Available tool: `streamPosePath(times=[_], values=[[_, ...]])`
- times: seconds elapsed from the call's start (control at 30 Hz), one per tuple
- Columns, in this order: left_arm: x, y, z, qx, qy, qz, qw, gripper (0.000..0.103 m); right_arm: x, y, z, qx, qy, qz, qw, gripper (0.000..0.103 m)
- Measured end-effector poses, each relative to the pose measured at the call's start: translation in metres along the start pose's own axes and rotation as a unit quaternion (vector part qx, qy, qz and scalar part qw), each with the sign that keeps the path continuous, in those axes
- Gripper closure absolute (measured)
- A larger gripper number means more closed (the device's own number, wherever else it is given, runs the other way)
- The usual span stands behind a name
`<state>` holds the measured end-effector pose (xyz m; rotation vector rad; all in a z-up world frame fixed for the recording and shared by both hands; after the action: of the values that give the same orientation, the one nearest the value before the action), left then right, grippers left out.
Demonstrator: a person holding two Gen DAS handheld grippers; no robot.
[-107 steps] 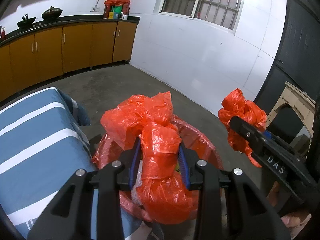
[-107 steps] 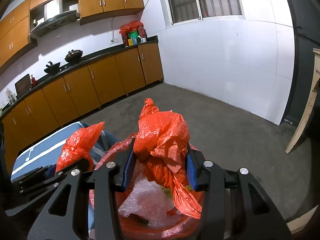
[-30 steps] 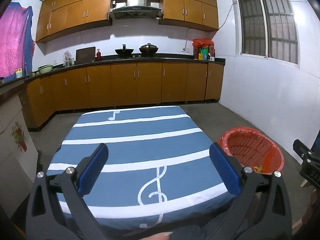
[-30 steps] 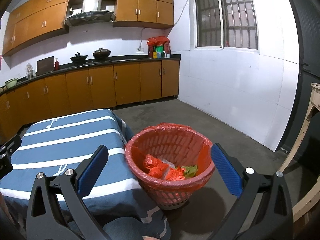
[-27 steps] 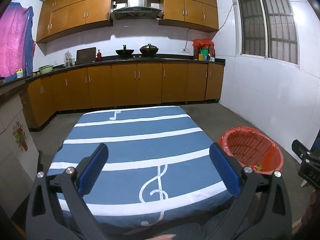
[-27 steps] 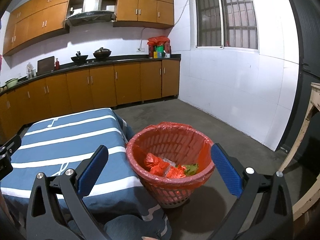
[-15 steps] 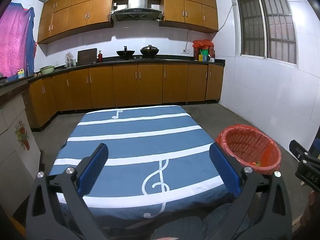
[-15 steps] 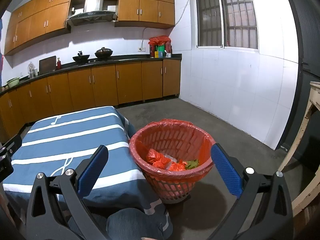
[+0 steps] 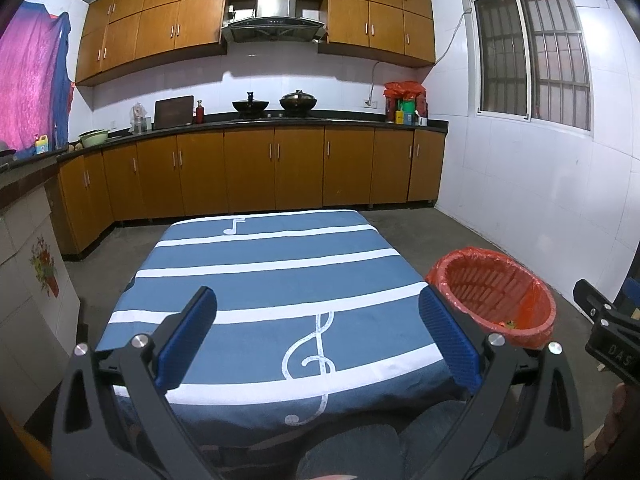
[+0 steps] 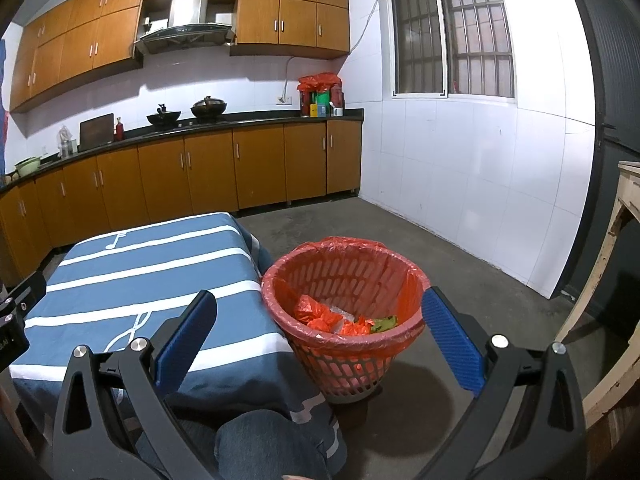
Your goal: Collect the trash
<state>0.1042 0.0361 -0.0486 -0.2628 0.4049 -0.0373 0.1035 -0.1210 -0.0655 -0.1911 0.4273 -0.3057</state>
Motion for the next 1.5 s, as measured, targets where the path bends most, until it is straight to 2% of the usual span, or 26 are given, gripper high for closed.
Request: streamPosePath(times=[0.53,1.5], values=[[-0.003,0.007,-0.010,-0.005,0.012,0.011,0.9999,0.004,-0.006,0.004,-0.004,0.000,0.006,0.006,1.000,0.002],[-0.006,0.004,-0.009,-0.008,0.010,0.010,0.9999,0.004,-0.006,0.004,-0.005,0.002,0.008,0.007,1.000,0.002]])
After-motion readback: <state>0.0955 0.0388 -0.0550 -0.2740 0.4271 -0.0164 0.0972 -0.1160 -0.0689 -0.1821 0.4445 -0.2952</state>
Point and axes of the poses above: each gripper's, at about its wrist camera, not at the fingertips, and x roughly the way its jaws point, y to its left, z to its top, the point moved 7 cm from there along x, roughly the way its jaws point, and after that the axes turned 15 degrees about -x, right-handed, at the moved point
